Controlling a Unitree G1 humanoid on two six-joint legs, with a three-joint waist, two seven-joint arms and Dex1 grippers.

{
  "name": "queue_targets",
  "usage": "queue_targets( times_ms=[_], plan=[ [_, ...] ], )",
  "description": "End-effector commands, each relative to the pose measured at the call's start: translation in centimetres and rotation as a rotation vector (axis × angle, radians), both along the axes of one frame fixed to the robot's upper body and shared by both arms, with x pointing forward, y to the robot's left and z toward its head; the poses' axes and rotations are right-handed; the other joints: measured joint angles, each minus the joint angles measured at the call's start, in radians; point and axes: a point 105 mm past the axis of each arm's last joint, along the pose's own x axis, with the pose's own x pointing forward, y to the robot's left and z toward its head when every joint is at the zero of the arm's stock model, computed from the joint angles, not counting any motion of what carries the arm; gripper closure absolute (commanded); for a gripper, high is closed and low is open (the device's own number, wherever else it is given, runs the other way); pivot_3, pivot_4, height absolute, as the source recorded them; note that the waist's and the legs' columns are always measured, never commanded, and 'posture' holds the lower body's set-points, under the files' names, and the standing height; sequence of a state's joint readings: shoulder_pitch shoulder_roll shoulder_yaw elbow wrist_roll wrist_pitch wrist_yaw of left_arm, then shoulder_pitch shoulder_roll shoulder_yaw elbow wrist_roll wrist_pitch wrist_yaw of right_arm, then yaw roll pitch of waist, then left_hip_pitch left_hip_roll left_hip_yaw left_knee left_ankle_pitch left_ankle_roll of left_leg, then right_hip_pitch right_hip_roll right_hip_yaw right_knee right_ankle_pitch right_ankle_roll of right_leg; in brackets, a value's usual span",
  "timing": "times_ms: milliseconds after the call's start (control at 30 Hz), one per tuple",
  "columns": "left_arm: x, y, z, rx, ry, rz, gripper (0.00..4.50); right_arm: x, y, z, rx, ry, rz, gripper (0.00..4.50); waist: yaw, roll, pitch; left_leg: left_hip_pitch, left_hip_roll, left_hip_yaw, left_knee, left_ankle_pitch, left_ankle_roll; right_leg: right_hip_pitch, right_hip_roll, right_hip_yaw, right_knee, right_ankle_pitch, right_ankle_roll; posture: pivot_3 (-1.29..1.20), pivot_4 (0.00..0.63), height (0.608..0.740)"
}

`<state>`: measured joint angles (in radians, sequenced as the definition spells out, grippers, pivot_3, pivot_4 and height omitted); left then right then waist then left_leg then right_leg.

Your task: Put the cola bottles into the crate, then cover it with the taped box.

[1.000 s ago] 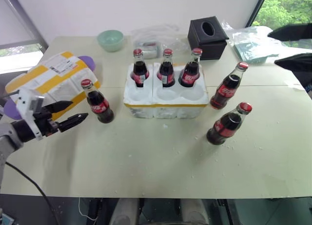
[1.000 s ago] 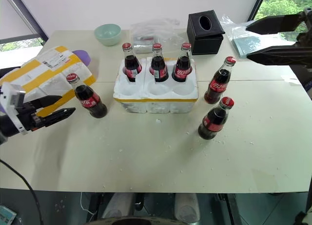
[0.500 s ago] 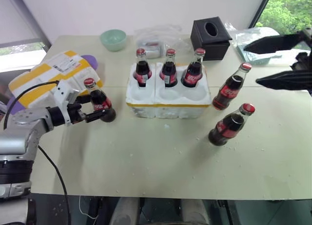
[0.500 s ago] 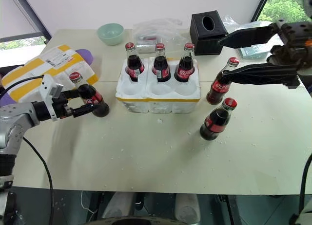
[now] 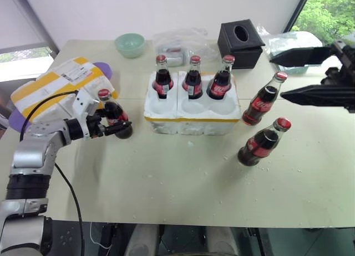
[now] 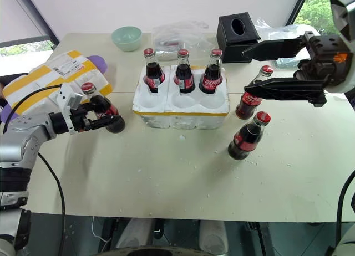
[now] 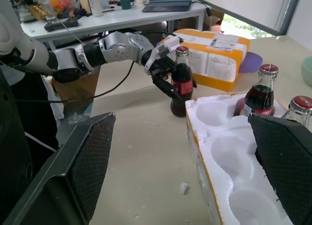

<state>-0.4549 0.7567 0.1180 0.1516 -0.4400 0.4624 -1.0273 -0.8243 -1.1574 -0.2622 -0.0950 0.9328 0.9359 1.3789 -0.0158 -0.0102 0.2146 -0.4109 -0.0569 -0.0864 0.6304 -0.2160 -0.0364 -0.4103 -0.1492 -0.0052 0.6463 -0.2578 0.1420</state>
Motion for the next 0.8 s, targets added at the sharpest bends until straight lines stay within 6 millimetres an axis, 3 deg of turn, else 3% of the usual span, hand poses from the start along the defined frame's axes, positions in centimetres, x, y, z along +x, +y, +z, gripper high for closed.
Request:
queue_targets(
  times_ms=[33,267,400,467,667,733,800],
  plan=[
    [0.3,0.0,1.3,0.009,-0.039,-0.005,1.71,-1.0,0.2,1.0,0.011,-0.067,0.023,0.0,0.002,0.0,0.0,0.0,0.0,0.0,0.0,0.0,0.0,0.0,0.0,0.0,0.0,0.0,0.0,0.0,0.15,0.737],
    [0.0,0.2,3.2,-0.009,-0.045,-0.026,1.71,-1.1,0.1,0.8,0.025,-0.066,0.022,0.0,0.001,0.0,0.0,0.0,0.0,0.0,0.0,0.0,0.0,0.0,0.0,0.0,0.0,0.0,0.0,0.0,0.15,0.737],
    [-0.8,-0.6,6.6,-0.011,-0.063,-0.121,1.71,-0.9,0.0,0.6,0.028,-0.066,0.016,0.0,0.0,-0.003,0.002,-0.001,0.0,0.0,0.0,0.0,0.0,-0.001,0.0,0.0,0.0,0.0,0.0,0.0,0.15,0.737],
    [-0.8,-1.2,9.5,-0.021,-0.095,-0.171,1.71,-0.7,-0.2,0.4,0.029,-0.066,0.01,0.0,0.001,-0.005,0.003,-0.002,0.0,-0.001,0.0,0.0,0.0,-0.001,0.001,0.0,0.0,0.0,0.0,0.0,0.15,0.737],
    [0.5,-4.1,15.2,-0.081,-0.162,-0.287,1.71,-0.4,-0.5,-0.4,0.03,-0.061,-0.009,0.0,0.003,-0.008,0.004,-0.006,-0.003,-0.001,0.003,0.0,0.0,-0.001,-0.001,0.0,-0.003,0.003,0.005,0.0,0.15,0.737],
    [1.2,-5.9,16.5,-0.105,-0.179,-0.341,1.71,-0.3,-0.5,-0.8,0.029,-0.06,-0.02,0.0,0.004,-0.008,0.004,-0.007,-0.003,-0.002,0.003,0.0,0.0,-0.001,-0.001,0.0,-0.003,0.003,0.005,0.0,0.15,0.737],
    [1.9,-7.7,16.7,-0.091,-0.182,-0.394,1.71,-0.2,-0.6,-1.2,0.035,-0.053,-0.034,0.0,0.005,-0.008,0.004,-0.007,-0.003,-0.002,0.003,0.0,0.0,-0.002,0.0,0.0,-0.002,0.003,0.005,0.0,0.15,0.737]
  ],
)
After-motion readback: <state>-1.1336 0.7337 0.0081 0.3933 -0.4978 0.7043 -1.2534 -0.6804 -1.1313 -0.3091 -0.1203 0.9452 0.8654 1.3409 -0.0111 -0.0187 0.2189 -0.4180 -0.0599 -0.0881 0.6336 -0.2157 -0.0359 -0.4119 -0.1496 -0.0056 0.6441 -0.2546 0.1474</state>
